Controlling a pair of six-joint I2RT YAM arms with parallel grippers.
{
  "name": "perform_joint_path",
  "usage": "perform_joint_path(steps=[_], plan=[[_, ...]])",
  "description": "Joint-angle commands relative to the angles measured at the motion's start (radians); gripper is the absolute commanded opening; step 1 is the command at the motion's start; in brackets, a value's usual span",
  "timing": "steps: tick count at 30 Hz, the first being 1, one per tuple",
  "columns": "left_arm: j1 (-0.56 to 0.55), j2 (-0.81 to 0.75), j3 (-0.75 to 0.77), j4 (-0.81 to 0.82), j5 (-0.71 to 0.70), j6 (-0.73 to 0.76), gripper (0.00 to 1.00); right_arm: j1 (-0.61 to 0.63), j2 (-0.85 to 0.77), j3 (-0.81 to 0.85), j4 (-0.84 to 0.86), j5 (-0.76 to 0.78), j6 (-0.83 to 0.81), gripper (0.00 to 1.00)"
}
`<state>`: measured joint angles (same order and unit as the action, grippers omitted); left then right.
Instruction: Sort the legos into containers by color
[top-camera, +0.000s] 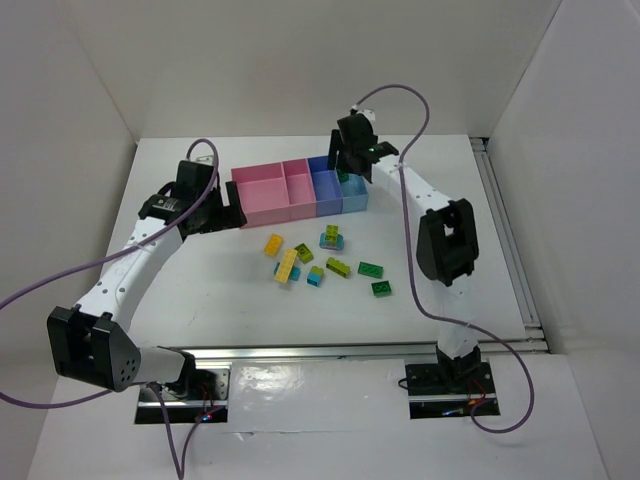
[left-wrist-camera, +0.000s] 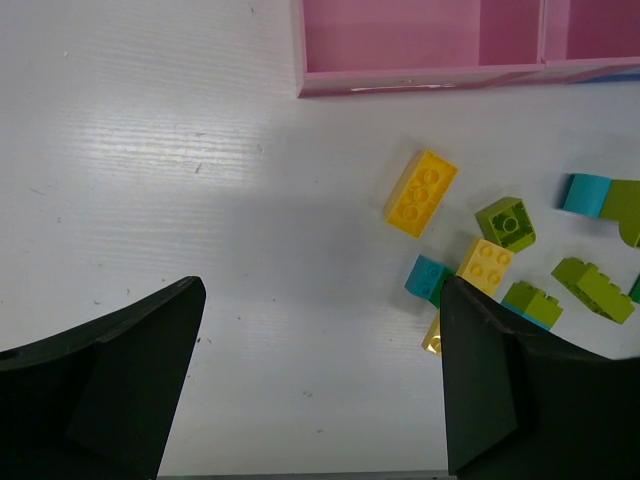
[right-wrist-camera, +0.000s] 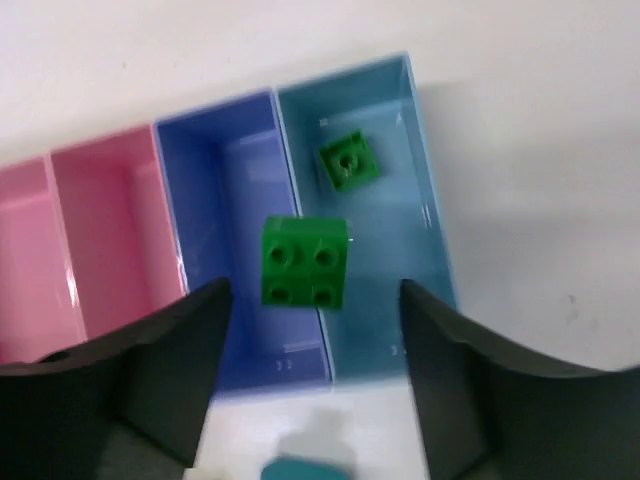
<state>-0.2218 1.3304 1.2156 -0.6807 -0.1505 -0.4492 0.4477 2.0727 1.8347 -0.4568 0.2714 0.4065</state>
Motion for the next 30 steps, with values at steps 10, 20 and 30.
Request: perform_joint_path(steps=[10,20,30], plan=[[-0.005,-0.04,0.005,-0.028,-0.018,0.017,0.97,-0.021,-0.248,-0.242,-0.005,0.069,0.052,0.7],[-0.005,-0.011,0.004,0.0,0.012,-0.002,0.97,-0.003,-0.632,-0.863,0.001,-0.073,0.144,0.71],[-0.014,0.009,0.004,0.009,0.063,-0.011,0.97,0.077,-0.592,-0.922,-0.037,-0.086,0.097,0.9]])
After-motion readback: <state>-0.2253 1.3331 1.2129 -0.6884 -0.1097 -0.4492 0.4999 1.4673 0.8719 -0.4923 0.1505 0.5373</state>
